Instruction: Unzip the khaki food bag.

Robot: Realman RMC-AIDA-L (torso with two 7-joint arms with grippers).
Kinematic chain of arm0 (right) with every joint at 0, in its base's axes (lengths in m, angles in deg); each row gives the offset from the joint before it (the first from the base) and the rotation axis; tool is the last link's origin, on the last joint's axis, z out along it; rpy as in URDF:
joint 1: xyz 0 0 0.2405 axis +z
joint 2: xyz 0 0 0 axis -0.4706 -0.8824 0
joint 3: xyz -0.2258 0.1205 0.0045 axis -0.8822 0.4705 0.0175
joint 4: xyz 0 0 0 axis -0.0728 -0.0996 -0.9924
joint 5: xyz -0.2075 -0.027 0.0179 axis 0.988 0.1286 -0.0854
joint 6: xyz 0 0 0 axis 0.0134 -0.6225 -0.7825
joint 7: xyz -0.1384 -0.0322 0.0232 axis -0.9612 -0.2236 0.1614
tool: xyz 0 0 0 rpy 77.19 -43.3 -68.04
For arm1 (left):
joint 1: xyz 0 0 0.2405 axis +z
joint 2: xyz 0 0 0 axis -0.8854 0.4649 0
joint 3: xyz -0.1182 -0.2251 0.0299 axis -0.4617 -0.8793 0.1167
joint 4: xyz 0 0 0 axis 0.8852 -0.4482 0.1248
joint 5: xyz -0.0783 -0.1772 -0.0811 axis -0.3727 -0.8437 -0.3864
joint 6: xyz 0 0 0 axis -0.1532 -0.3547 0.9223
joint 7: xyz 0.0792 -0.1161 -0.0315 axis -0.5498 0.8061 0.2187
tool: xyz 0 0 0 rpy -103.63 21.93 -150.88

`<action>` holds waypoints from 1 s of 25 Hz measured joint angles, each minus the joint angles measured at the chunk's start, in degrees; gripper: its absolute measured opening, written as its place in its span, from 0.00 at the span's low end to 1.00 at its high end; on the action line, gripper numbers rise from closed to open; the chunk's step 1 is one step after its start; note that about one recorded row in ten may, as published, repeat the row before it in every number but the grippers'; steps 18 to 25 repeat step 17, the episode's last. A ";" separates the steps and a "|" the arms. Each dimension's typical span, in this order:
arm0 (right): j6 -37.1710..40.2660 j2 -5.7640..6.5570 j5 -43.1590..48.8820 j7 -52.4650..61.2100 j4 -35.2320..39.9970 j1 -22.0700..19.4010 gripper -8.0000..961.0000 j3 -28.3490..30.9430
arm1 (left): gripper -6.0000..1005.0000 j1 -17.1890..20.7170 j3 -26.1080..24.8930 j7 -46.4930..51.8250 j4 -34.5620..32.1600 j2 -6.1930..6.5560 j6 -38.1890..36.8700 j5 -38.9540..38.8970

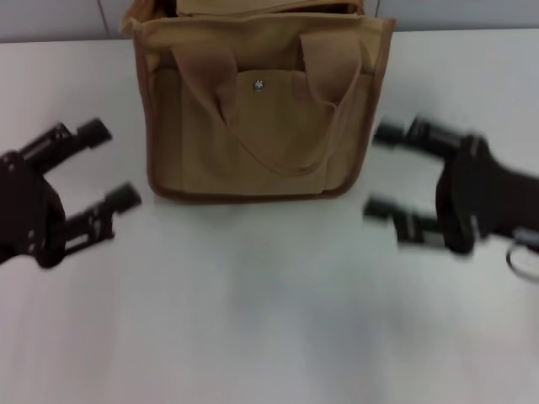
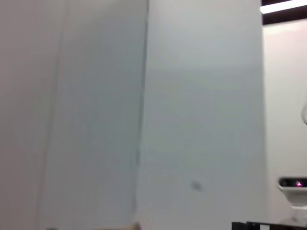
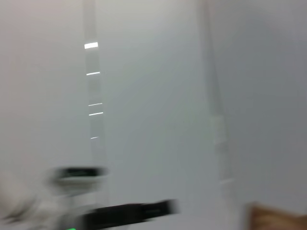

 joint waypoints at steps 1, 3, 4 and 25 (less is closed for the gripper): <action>1.35 -0.04 0.25 1.30 0.51 -0.36 0.69 -1.69 | 0.68 0.00 0.00 0.00 0.00 0.00 0.00 0.00; 2.43 -0.10 0.36 2.99 0.70 -0.50 0.77 -3.99 | 0.73 -0.20 -0.01 1.33 -0.28 0.73 -0.43 1.70; 2.42 -0.13 0.37 3.47 0.57 -0.40 0.79 -5.03 | 0.74 -0.40 -0.01 2.71 -0.71 1.38 -0.94 3.22; 0.85 -0.34 0.45 3.89 0.22 2.11 0.88 -7.23 | 0.84 -0.47 -0.50 6.52 -3.18 1.74 -4.02 6.90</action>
